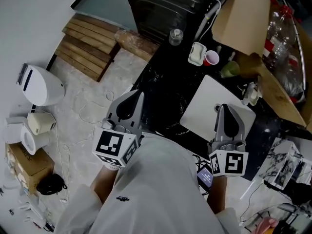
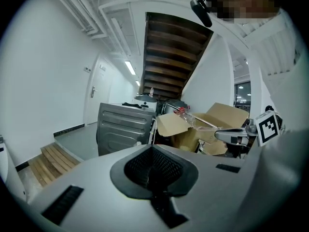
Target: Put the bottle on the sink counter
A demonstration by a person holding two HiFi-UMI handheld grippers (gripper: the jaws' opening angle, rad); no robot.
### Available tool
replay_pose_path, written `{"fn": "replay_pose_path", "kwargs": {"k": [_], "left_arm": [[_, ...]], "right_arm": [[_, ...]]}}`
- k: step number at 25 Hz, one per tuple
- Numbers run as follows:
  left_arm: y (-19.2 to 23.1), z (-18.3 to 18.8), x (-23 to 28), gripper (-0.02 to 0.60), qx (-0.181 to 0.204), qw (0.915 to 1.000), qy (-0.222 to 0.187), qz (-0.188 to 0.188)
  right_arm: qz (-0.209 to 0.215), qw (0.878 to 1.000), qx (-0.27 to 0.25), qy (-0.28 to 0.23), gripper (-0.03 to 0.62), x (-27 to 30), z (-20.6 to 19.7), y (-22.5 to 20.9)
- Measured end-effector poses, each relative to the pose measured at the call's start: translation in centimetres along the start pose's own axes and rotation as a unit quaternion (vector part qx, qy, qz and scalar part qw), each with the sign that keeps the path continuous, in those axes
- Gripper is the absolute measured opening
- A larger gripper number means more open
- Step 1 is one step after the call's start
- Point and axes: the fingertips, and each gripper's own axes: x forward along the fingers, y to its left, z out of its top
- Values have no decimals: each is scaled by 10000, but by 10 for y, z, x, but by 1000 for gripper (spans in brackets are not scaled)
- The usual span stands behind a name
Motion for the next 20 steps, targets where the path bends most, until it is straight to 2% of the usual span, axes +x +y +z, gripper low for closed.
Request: {"fn": "replay_pose_path", "kwargs": {"k": [8, 13, 20], "left_arm": [[-20, -13, -20, 6, -71, 9999, 53, -75], [-22, -8, -25, 6, -87, 9999, -50, -70], [-37, -20, -31, 6, -118, 9998, 44, -184]], "right_arm": [[-6, 9998, 166, -107, 11, -27, -8, 10], [49, 9996, 194, -201, 11, -31, -2, 12], [300, 9995, 66, -101, 11, -41, -8, 22]]}}
